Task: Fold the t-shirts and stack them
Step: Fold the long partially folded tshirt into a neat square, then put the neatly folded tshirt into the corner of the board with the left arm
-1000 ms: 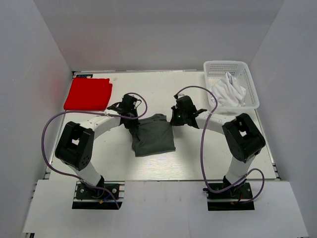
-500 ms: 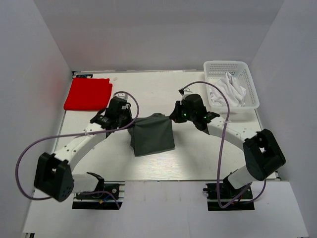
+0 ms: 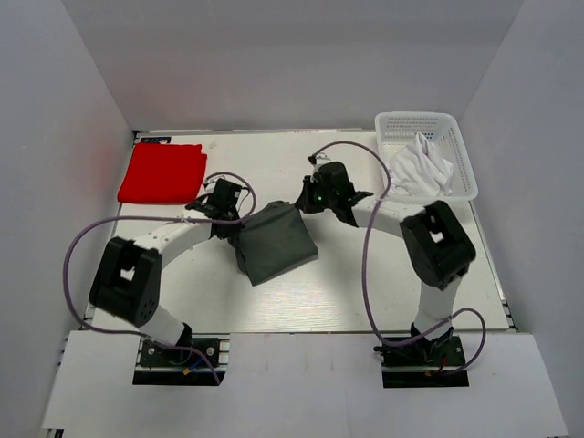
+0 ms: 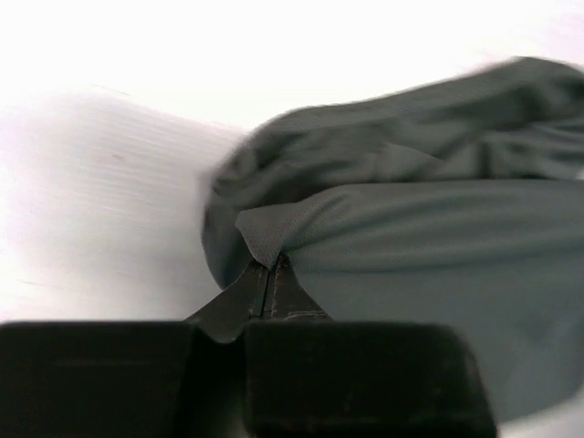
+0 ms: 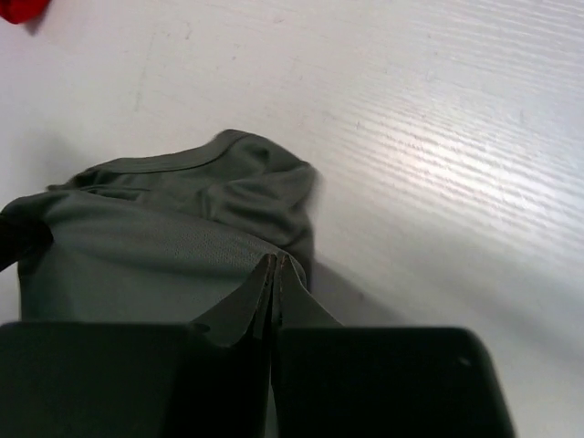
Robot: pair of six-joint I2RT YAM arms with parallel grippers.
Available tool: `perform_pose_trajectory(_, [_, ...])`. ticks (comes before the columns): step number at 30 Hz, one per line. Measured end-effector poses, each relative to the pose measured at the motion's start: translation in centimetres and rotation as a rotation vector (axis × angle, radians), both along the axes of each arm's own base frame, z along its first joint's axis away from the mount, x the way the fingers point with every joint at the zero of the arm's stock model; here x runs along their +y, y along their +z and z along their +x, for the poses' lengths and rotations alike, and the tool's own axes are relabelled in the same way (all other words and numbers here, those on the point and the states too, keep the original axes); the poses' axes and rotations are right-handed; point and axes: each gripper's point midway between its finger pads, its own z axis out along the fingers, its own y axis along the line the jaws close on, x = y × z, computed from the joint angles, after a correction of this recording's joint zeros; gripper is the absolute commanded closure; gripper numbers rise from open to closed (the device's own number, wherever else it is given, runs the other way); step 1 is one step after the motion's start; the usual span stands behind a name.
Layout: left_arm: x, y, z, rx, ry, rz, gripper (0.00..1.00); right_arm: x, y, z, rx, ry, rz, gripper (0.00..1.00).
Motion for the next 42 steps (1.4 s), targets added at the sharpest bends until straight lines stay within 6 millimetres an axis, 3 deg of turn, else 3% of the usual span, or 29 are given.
perform_pose_trajectory(1, [0.6,-0.9,0.1,0.023,0.026,0.017,0.68,0.5,-0.7,0.5,0.000,0.011,0.001,1.00])
perform_pose_trajectory(2, [1.1,-1.6,0.2,0.046,0.051,0.029,0.54,0.9,-1.5,0.9,0.004,0.018,-0.004,0.93])
perform_pose_trajectory(3, [1.8,-2.3,0.3,0.070,0.089,0.045,0.29,1.2,-2.4,1.4,0.012,0.021,-0.015,0.68])
perform_pose_trajectory(4, [2.3,-2.8,0.4,0.089,0.105,0.062,0.24,1.6,-3.2,2.0,0.016,0.020,-0.022,0.58])
perform_pose_trajectory(6, [3.3,-3.0,0.8,0.109,0.156,0.084,0.06,2.0,-4.0,3.2,0.007,0.020,-0.039,0.43])
perform_pose_trajectory(7, [3.7,-2.8,1.2,0.104,0.174,0.090,0.00,2.1,-4.1,3.6,0.002,0.021,-0.042,0.42])
perform_pose_trajectory(8, [4.0,-2.4,1.4,0.095,0.185,0.092,0.00,2.0,-4.0,3.7,-0.005,0.023,-0.045,0.42])
perform_pose_trajectory(9, [4.0,-1.9,1.6,0.077,0.193,0.086,0.00,2.1,-3.7,3.8,-0.014,0.027,-0.045,0.33])
perform_pose_trajectory(11, [3.9,-0.5,1.8,0.040,0.193,0.067,0.00,2.2,-2.6,3.8,-0.031,0.035,-0.036,0.30])
perform_pose_trajectory(12, [3.8,0.3,1.9,0.017,0.188,0.053,0.00,2.2,-2.0,3.8,-0.041,0.041,-0.031,0.14])
perform_pose_trajectory(13, [3.6,1.1,1.9,-0.008,0.184,0.035,0.00,2.3,-1.1,3.7,-0.053,0.042,-0.018,0.10])
perform_pose_trajectory(17, [2.5,3.1,1.0,-0.079,0.132,-0.059,0.00,1.2,2.8,2.2,-0.106,0.041,0.013,0.10])
perform_pose_trajectory(20, [1.4,1.8,-0.6,-0.058,0.078,-0.115,0.00,-0.4,5.4,0.5,-0.143,0.012,0.035,0.10])
perform_pose_trajectory(24, [0.2,-1.2,-3.3,0.035,0.021,-0.160,0.00,-2.4,6.9,-1.3,-0.166,-0.026,0.041,0.10])
perform_pose_trajectory(28, [-0.7,-2.3,-4.0,0.058,-0.010,-0.206,0.09,-3.7,7.1,-2.1,-0.170,-0.059,0.028,0.10])
perform_pose_trajectory(29, [-1.0,-2.6,-4.1,0.065,-0.017,-0.217,0.17,-4.0,7.0,-2.2,-0.167,-0.069,0.020,0.10])
perform_pose_trajectory(35, [-2.9,-3.8,-3.4,0.080,-0.065,-0.289,0.38,-5.6,7.8,-2.7,-0.195,-0.128,0.008,0.10])
perform_pose_trajectory(36, [-3.2,-3.8,-3.1,0.075,-0.072,-0.300,0.48,-5.8,7.9,-2.7,-0.199,-0.134,0.008,0.10])
perform_pose_trajectory(39, [-3.8,-4.2,-2.7,0.080,-0.087,-0.313,0.64,-6.2,8.3,-2.8,-0.212,-0.151,0.008,0.10])
perform_pose_trajectory(40, [-3.9,-4.3,-2.5,0.085,-0.091,-0.310,0.87,-6.4,8.4,-2.8,-0.214,-0.156,0.007,0.10])
perform_pose_trajectory(42, [-4.0,-4.5,-2.2,0.096,-0.103,-0.296,1.00,-6.7,8.3,-2.8,-0.217,-0.166,0.004,0.10])
